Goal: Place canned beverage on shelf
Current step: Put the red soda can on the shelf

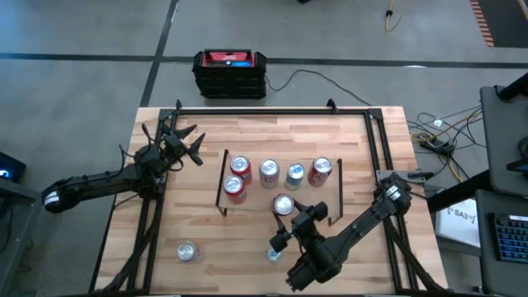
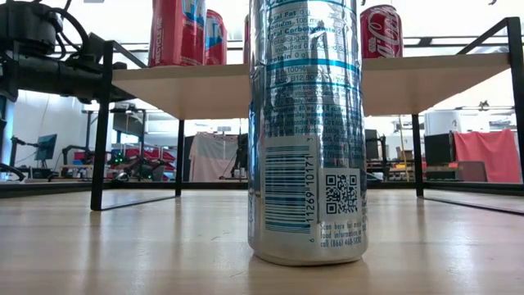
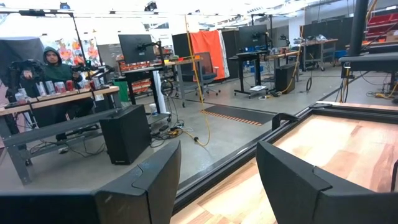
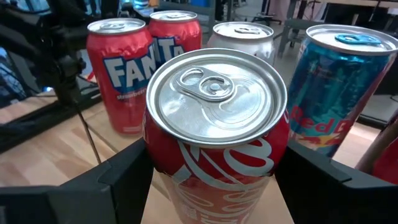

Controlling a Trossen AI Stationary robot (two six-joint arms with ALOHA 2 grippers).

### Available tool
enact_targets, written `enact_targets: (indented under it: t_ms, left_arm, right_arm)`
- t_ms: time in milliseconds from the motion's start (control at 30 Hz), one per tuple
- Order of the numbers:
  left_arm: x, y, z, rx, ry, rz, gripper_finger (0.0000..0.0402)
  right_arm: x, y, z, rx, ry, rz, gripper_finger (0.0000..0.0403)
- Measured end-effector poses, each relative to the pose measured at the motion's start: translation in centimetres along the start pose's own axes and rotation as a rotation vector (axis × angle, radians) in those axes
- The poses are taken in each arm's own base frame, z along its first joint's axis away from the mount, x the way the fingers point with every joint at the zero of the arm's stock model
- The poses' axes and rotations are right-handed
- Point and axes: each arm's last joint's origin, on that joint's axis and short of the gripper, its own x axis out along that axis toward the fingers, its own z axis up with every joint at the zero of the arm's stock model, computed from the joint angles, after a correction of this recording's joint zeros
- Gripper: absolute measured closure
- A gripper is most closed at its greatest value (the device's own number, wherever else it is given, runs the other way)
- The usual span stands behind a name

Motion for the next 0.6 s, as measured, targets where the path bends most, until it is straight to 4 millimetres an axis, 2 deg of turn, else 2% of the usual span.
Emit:
enact_targets:
  t_ms: [600]
  left_arm:
    - [0.0,0.0,0.0,0.000,0.000,0.001,0.0207]
  right_arm:
    - [1.3,-0.1,0.3,-0.002,0.035,-0.037,0.0128]
